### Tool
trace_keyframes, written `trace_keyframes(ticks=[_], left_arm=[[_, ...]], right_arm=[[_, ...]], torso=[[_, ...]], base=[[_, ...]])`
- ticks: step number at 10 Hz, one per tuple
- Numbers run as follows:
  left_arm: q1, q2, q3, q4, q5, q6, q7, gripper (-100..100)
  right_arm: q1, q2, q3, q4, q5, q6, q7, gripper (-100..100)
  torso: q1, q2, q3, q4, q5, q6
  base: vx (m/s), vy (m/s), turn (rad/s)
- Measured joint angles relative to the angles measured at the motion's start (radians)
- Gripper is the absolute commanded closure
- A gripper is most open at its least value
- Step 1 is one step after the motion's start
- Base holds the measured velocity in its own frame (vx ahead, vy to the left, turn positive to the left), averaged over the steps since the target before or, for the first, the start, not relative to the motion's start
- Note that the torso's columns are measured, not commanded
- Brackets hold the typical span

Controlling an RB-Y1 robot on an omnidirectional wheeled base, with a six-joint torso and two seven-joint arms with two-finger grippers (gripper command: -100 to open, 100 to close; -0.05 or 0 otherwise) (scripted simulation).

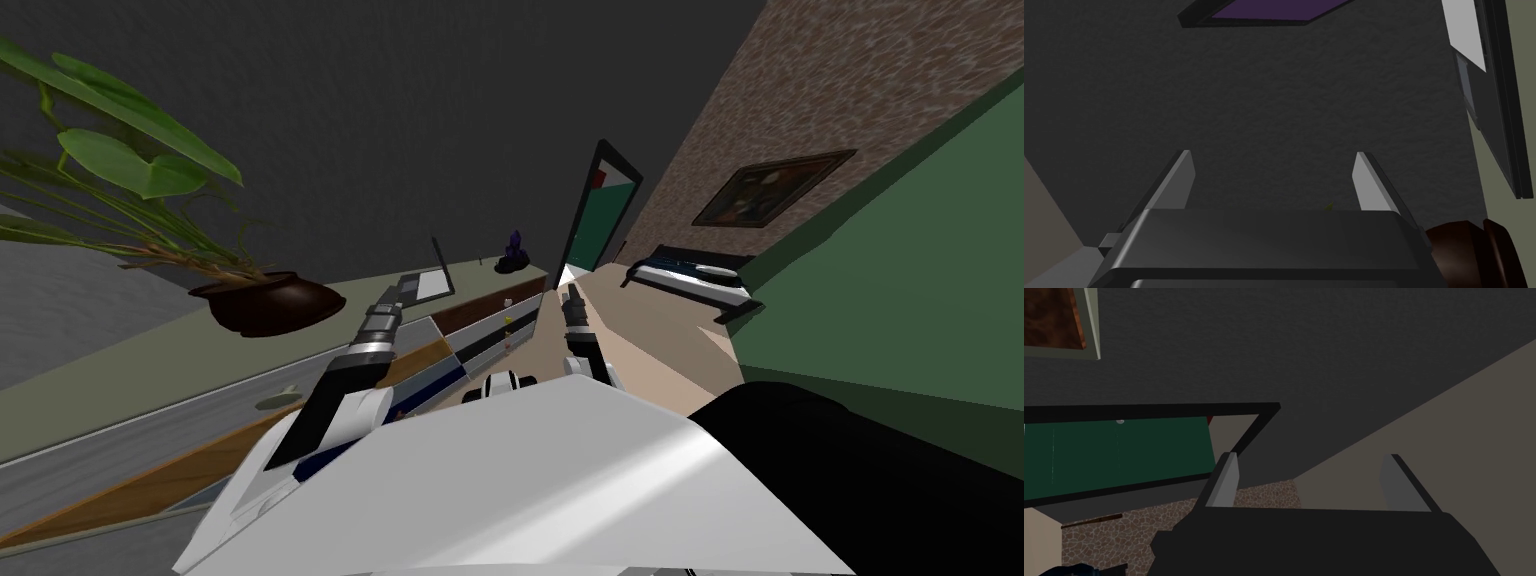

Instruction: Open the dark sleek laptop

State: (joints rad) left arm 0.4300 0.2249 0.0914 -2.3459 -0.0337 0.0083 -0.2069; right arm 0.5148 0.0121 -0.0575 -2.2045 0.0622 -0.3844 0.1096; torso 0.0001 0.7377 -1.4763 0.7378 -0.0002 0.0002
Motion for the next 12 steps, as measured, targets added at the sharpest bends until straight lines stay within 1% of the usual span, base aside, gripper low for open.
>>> trace_keyframes(ticks=[2,6,7,12], left_arm=[[-0.01,0.006,0.012,-0.005,0.006,0.05,-0.003,-100],[-0.023,0.018,0.031,-0.022,0.015,0.142,-0.009,-100],[-0.028,0.027,0.041,-0.025,0.02,0.168,-0.009,-100],[-0.046,0.05,0.068,-0.042,0.033,0.282,-0.014,-100]], right_arm=[[0.0,0.0,0.0,0.0,0.0,0.0,0.0,0],[0.0,0.0,0.0,0.0,0.0,0.0,0.0,0],[0.0,0.0,0.0,0.0,0.0,0.0,0.0,0],[0.0,0.0,0.0,0.0,0.0,0.0,0.0,0]], torso=[[0.002,0.001,0.001,0.0,0.001,0.0],[-0.001,0.001,0.001,0.0,0.0,0.0],[-0.002,0.0,0.0,0.0,0.0,0.0],[0.001,0.001,0.0,0.0,0.0,0.0]], base=[[0.073,-0.068,0.04],[0.058,-0.07,0.04],[0.056,-0.078,0.028],[0.061,-0.082,0.042]])
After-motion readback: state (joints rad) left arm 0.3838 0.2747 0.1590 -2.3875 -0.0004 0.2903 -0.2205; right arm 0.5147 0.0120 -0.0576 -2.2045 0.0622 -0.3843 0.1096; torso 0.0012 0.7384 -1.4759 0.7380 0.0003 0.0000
